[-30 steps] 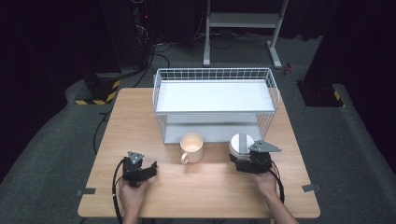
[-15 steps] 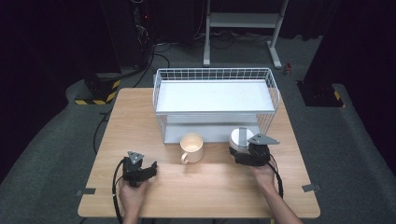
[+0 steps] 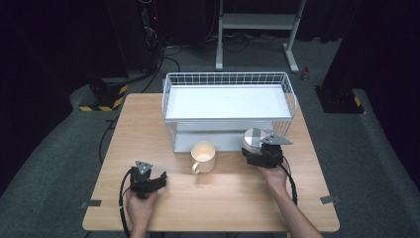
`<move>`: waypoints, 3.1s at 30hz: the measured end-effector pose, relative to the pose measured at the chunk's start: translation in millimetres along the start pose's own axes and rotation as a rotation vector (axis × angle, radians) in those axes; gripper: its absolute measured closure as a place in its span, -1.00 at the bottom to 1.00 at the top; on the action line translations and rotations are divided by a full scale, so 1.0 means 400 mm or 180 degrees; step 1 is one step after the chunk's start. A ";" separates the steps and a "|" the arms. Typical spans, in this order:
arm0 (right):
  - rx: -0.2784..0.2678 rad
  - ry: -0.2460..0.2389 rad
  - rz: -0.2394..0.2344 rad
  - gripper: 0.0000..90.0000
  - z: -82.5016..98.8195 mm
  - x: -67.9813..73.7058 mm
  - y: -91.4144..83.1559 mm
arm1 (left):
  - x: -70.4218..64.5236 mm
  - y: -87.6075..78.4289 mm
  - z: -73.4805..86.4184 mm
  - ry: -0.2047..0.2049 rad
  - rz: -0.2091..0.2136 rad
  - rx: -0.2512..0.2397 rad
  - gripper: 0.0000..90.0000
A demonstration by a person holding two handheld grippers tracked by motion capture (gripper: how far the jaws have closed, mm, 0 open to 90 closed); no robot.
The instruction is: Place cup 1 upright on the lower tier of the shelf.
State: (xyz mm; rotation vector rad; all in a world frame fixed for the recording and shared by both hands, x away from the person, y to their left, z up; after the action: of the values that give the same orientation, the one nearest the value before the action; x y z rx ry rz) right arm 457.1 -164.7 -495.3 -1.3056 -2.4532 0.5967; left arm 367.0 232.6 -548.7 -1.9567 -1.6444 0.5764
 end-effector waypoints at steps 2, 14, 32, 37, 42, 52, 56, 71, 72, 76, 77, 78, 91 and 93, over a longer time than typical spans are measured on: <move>0.0009 0.0000 0.0013 -0.59 -0.002 -0.002 0.007 | 0.000 0.000 0.000 0.0001 0.0000 0.0001 -0.49; 0.0023 -0.0011 0.0110 -0.59 -0.010 -0.019 0.032 | 0.000 0.000 0.000 0.0000 0.0000 -0.0001 -0.49; -0.0085 -0.0119 0.0240 -0.59 -0.018 -0.040 0.066 | 0.000 0.000 0.000 0.0001 0.0000 0.0000 -0.49; -0.0091 -0.0117 0.0215 -0.60 -0.018 -0.041 0.066 | 0.000 0.000 0.000 0.0000 0.0000 0.0000 -0.49; -0.0052 -0.0069 0.0165 -0.67 -0.014 -0.046 0.067 | 0.000 0.000 0.000 0.0001 0.0000 0.0000 -0.49; 0.0074 -0.0066 0.0174 -0.68 -0.008 -0.041 0.060 | 0.000 0.000 0.000 0.0003 -0.0001 0.0000 -0.49; 0.0119 -0.0086 0.0193 -0.64 -0.006 -0.041 0.052 | 0.000 0.000 0.000 0.0002 -0.0001 -0.0001 -0.49; 0.0113 -0.0109 0.0229 -0.59 0.006 -0.034 0.038 | 0.000 0.000 0.000 0.0001 -0.0001 -0.0001 -0.49; 0.0109 -0.0106 0.0221 -0.59 0.008 -0.034 0.038 | 0.000 0.000 0.000 0.0003 -0.0001 0.0000 -0.49; 0.0089 -0.0051 0.0232 -0.58 0.004 -0.039 0.045 | 0.000 0.000 0.000 0.0001 -0.0001 0.0000 -0.49; 0.0088 -0.0016 0.0239 -0.58 0.003 -0.040 0.048 | 0.000 0.000 0.000 0.0001 -0.0001 0.0000 -0.49; 0.0097 -0.0022 0.0265 -0.58 0.001 -0.041 0.051 | 0.000 0.000 0.000 0.0003 -0.0001 -0.0001 -0.49; 0.0126 0.0030 0.0373 -0.59 -0.026 -0.063 0.091 | 0.000 0.000 0.000 0.0002 0.0000 0.0000 -0.49; 0.0117 0.0044 0.0358 -0.60 -0.025 -0.066 0.092 | 0.000 0.000 0.000 0.0001 0.0000 0.0000 -0.49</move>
State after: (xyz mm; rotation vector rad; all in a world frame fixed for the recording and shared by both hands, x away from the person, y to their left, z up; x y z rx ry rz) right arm 501.9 -166.1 -506.3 -1.4357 -2.3586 0.6550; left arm 366.9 232.6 -548.7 -1.9567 -1.6442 0.5760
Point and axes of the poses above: each handheld gripper's, and its own axes: y roughly forward along the jaws, z roughly out of its underside, x roughly to its left, the point moved 3 cm from there along y, roughly forward along the jaws, and after that the axes turned 3 degrees about -x, right-handed, at the moved point
